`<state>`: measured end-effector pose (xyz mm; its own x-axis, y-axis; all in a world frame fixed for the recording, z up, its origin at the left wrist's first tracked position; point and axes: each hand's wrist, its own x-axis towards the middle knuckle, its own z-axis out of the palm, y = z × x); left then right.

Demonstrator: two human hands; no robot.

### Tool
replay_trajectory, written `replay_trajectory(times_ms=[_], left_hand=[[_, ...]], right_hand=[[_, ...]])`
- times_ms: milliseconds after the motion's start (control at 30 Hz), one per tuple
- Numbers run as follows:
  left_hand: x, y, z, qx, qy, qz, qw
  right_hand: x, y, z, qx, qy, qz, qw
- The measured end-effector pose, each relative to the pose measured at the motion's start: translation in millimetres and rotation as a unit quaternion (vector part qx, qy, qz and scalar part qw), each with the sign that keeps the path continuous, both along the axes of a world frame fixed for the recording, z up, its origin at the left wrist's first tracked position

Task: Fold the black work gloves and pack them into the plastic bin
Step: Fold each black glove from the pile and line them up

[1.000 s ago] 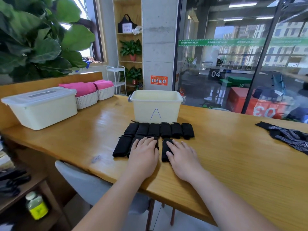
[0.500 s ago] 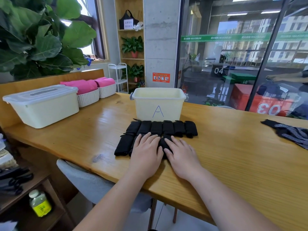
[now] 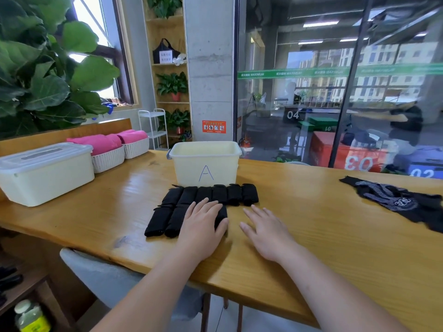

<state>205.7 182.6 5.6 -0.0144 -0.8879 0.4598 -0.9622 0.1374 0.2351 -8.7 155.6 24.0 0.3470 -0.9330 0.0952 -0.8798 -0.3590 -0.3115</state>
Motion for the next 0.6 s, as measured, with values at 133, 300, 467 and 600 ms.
replay_trajectory(times_ms=[133,300,467,600], left_hand=[[-40.6,-8.8,8.1,-0.007,0.007,-0.043,0.999],[-97.5,-26.1,11.4,0.009,0.001,-0.101,0.995],[-158.0,-42.8,8.1,0.029,-0.024,-0.155,0.987],[-205.9,-51.5,6.4,0.043,-0.035,-0.195,0.979]], right_hand=[[-36.9,-1.5,2.7,0.007,0.002,-0.032,0.999],[-92.7,2.7,3.0,0.002,0.012,-0.081,0.997],[-153.5,6.9,-0.6,0.004,0.030,-0.143,0.989],[-196.6,12.1,-3.3,0.008,0.037,-0.184,0.982]])
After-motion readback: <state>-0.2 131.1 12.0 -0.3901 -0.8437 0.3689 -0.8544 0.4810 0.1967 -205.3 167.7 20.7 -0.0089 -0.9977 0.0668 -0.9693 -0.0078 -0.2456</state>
